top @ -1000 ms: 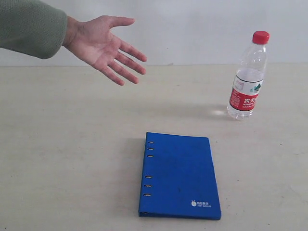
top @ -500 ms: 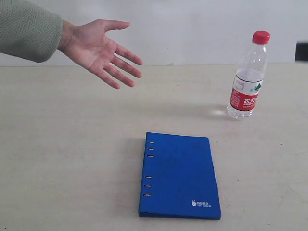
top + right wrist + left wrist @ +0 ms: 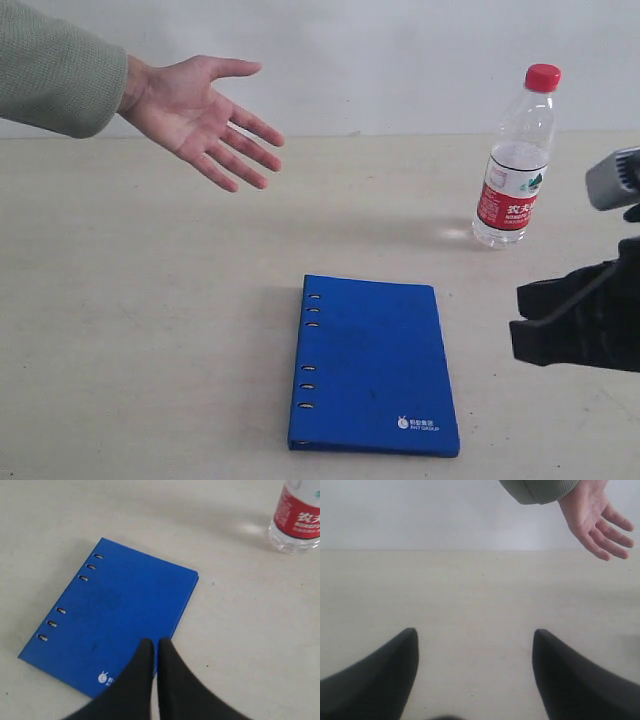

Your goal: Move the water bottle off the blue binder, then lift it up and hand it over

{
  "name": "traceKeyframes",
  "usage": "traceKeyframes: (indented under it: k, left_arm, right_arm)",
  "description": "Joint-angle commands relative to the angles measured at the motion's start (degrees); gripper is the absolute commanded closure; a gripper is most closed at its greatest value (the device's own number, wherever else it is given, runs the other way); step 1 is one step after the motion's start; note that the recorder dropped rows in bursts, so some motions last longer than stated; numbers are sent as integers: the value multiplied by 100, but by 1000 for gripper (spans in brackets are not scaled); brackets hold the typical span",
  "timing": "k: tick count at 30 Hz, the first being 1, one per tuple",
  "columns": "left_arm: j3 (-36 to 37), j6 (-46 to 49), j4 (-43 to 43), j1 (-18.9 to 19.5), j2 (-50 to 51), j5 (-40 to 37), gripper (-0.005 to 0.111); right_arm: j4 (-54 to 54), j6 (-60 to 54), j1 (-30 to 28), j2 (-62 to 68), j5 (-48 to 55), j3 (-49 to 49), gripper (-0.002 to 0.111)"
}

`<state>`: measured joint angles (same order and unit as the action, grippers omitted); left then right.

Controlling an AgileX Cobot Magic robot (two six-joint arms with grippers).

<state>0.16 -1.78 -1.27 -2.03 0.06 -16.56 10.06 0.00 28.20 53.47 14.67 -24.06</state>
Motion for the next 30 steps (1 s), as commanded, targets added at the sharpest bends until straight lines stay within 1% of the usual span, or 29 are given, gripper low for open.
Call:
traceKeyframes:
  k: [1, 3, 6, 7, 8, 9, 10, 11, 12, 13, 14, 15, 16, 17, 18, 19, 20, 21, 23, 24, 25, 27, 28, 29, 30]
  left_arm:
    - [-16, 343, -130, 14, -6, 297, 45]
    - [-16, 224, -33, 14, -6, 753, 45]
    - [-16, -234, 328, 14, -6, 1480, 45]
    - [-16, -321, 357, 14, -6, 1876, 45]
    - [-16, -315, 357, 14, -6, 2109, 45]
    - [-16, -439, 357, 14, -6, 2778, 45]
    - [-16, -652, 357, 14, -6, 3004, 45]
    - [-16, -1059, 342, 14, -6, 3431, 45]
    - [-16, -1206, 244, 14, -6, 3593, 45]
    - [-16, -1764, -370, 14, -6, 3725, 45]
    - [-16, -2052, -839, 14, 3, 3766, 45]
    - [-99, -2588, -1679, 14, 174, 4004, 45]
    - [-112, -2707, -1832, 14, 340, 4404, 45]
    - [-121, -2720, -1762, 14, 480, 4726, 45]
    - [-139, -2683, -1777, 14, 714, 5213, 45]
    - [-137, -2670, -1848, 14, 853, 5461, 45]
    - [-137, -2723, -1933, 14, 1128, 5903, 45]
    - [-137, -2736, -1994, 14, 1251, 6032, 45]
    - [-137, -3039, -2448, 14, 1559, 6304, 45]
    - [-150, -3255, -2536, 14, 1724, 6267, 48]
    - [-150, -3536, -2536, 14, 1820, 6151, 55]
    - [-150, -3821, -2577, 14, 2016, 5948, 75]
    - [-150, -3880, -2684, 14, 2136, 5911, 90]
    - [-161, -3915, -2829, 14, 2263, 5911, 102]
    - [-182, -4038, -3011, 14, 2397, 5923, 102]
  right_arm:
    - [8, -57, 110, 334, -232, 28, 108]
    - [8, -58, 96, 689, -368, 28, 108]
    - [8, -58, 96, 1278, -638, 12, 108]
    - [8, -58, 96, 1626, -776, -32, 108]
    - [8, -47, 96, 1738, -826, -57, 108]
    - [8, -47, 96, 1937, -1005, -71, 108]
    - [8, -31, 96, 2011, -1081, -71, 108]
    - [8, 0, 96, 2110, -1097, -71, 108]
    - [8, 0, 96, 2122, -1106, -71, 108]
    - [8, 0, 96, 2150, -1121, -71, 108]
    - [8, 0, 96, 2150, -1131, -71, 108]
    - [8, -43, 96, 2150, -1154, -71, 108]
    - [-4, -56, 96, 2150, -1166, -71, 108]
    - [-4, -56, 96, 2150, -1166, -71, 108]
    - [-4, -56, 96, 2150, -1166, -71, 108]
    - [-4, -56, 96, 2150, -1166, -71, 108]
    - [-15, -65, 96, 2150, -1167, -71, 108]
    - [-12, -82, 96, 2150, -1167, -71, 108]
    - [-12, -140, 96, 2150, -1156, -71, 108]
    - [-12, -138, 96, 2150, -1145, -71, 108]
    - [-12, -138, 96, 2150, -1123, -71, 108]
    - [-12, -182, 96, 2150, -1084, -71, 108]
    - [-12, -182, 96, 2150, -1084, -71, 108]
    - [-12, -182, 96, 2150, -1084, -71, 108]
    - [-12, -184, 96, 2150, -1098, -71, 108]
